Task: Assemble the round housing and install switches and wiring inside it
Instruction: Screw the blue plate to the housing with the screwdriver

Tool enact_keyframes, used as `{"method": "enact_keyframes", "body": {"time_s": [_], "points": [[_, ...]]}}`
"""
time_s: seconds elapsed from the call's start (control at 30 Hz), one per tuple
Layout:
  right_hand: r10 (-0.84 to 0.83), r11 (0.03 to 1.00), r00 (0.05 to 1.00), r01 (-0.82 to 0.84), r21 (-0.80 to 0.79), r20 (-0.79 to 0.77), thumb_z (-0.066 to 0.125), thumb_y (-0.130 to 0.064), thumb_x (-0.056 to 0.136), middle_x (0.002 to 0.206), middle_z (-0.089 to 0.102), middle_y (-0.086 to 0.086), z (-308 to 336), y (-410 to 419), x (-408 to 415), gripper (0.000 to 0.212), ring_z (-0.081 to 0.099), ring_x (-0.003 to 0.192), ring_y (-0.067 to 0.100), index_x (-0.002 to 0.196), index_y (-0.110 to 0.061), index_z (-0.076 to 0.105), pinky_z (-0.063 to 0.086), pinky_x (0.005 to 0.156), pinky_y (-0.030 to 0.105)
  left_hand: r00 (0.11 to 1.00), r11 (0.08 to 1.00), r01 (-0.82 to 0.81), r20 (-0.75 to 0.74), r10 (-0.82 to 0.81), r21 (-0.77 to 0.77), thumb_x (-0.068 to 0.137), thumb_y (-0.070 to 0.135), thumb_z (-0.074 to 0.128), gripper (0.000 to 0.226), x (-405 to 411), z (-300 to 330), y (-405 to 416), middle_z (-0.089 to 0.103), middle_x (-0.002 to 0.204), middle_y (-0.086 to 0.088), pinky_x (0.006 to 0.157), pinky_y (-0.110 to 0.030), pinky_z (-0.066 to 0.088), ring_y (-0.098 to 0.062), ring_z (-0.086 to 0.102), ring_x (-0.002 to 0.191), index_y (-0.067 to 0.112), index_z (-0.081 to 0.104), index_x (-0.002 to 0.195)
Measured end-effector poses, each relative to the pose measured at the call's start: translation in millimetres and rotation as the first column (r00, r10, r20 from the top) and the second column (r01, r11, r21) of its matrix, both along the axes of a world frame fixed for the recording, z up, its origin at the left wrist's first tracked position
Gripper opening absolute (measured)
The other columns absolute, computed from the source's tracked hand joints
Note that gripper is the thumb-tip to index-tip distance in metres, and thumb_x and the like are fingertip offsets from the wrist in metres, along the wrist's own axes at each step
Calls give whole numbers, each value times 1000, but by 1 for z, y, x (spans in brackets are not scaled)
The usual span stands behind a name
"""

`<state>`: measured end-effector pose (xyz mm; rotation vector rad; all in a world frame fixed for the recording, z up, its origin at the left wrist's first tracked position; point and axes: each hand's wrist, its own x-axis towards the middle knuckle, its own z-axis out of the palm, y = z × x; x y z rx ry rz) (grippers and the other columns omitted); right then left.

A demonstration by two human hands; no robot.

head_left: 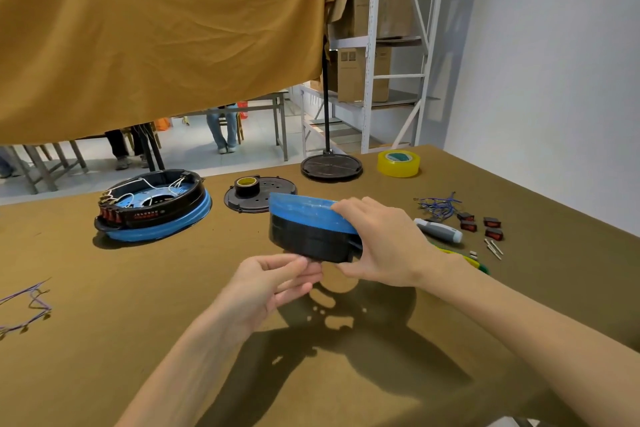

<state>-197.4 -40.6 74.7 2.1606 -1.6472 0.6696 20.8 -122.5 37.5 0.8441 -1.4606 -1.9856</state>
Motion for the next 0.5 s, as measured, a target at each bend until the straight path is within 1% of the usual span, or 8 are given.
{"method": "enact_keyframes", "body": {"time_s": [0.07, 0.1, 0.13, 0.2, 0.3, 0.37, 0.43, 0.5], "points": [[-15, 1000, 999, 14, -14, -51, 79, -45, 77, 116, 66, -1, -7, 1, 0, 65, 56, 98, 15, 131, -18, 54, 51, 77, 26, 992, 948, 117, -85, -96, 296, 91, 15, 70, 41, 6, 6, -5, 72, 126, -16, 83, -32, 62, -29, 71, 116, 3, 61, 130], [-23, 999, 998, 22, -26, -54, 80, -45, 77, 115, 66, 0, -11, 2, 0, 65, 58, 99, 16, 130, -17, 55, 51, 78, 27, 987, 907, 140, -130, -95, 396, 92, 14, 67, 43, 8, 7, -7, 70, 129, -19, 85, -37, 62, -32, 70, 118, 2, 58, 132], [-32, 999, 998, 30, -44, -57, 81, -44, 76, 114, 67, 1, -14, 2, 1, 66, 58, 98, 17, 130, -16, 56, 50, 77, 27, 985, 877, 144, -148, -84, 458, 92, 15, 66, 45, 9, 7, -8, 69, 130, -21, 86, -42, 62, -35, 70, 118, 0, 57, 133], [-43, 997, 995, 37, -68, -90, 83, -44, 76, 110, 66, 1, -22, 2, 3, 65, 58, 94, 19, 128, -16, 57, 48, 75, 27, 991, 850, 112, -122, -56, 515, 90, 19, 69, 50, 8, 6, -8, 69, 127, -24, 84, -47, 63, -39, 70, 114, -3, 56, 133], [-47, 996, 989, 36, -76, -139, 82, -45, 80, 109, 64, 2, -36, 2, 5, 62, 57, 92, 20, 128, -16, 56, 50, 73, 30, 998, 852, 51, -44, -33, 521, 86, 24, 75, 56, 6, -1, -9, 71, 121, -26, 81, -48, 64, -40, 73, 108, -5, 56, 130], [-38, 997, 986, 26, -78, -162, 81, -45, 82, 108, 63, 2, -45, 2, 5, 60, 56, 91, 20, 128, -17, 55, 52, 71, 32, 1000, 843, 31, -21, -23, 537, 83, 28, 79, 59, 4, -6, -11, 72, 117, -28, 81, -48, 64, -40, 73, 106, -6, 55, 126], [-29, 997, 985, 15, -81, -173, 80, -45, 83, 109, 63, 2, -52, 2, 4, 60, 57, 91, 20, 128, -18, 52, 53, 71, 33, 999, 819, 54, -26, -48, 572, 82, 31, 80, 65, 2, -10, -13, 71, 117, -30, 88, -50, 62, -43, 71, 110, -7, 54, 128], [-29, 995, 986, 12, -99, -165, 78, -46, 85, 111, 62, 3, -55, 2, 2, 60, 57, 92, 20, 130, -18, 49, 53, 72, 33, 992, 783, 123, -61, -108, 609, 79, 41, 84, 80, 2, -9, -17, 65, 127, -35, 103, -51, 54, -46, 64, 122, -10, 51, 131]]}}
